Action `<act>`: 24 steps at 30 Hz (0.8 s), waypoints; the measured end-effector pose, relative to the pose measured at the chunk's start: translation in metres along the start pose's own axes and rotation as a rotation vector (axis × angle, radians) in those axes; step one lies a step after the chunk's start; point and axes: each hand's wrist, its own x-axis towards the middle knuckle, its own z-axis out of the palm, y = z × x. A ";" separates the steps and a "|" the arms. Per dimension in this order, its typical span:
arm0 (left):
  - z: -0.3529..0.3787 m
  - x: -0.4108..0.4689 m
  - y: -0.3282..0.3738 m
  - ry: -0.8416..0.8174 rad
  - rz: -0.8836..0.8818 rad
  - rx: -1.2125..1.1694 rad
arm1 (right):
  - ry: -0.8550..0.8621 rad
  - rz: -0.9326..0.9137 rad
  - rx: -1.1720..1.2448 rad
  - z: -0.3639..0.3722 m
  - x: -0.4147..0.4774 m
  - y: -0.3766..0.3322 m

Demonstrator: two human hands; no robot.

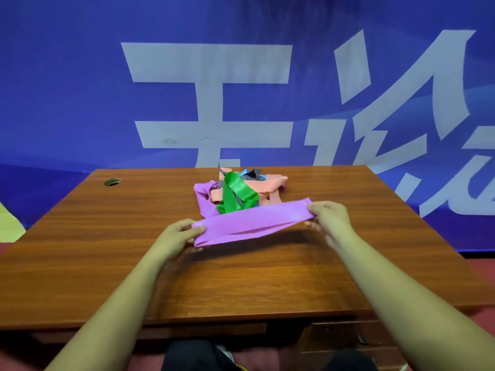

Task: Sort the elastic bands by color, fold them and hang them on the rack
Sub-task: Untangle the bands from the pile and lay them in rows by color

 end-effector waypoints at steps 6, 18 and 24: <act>-0.011 0.010 -0.014 0.122 -0.004 0.139 | -0.006 0.131 -0.039 -0.006 -0.008 0.054; -0.010 0.037 -0.041 0.336 0.106 0.464 | 0.005 -0.301 -0.636 0.008 0.009 0.083; -0.006 0.042 -0.055 0.402 0.284 0.808 | 0.015 -0.489 -0.851 0.018 0.017 0.104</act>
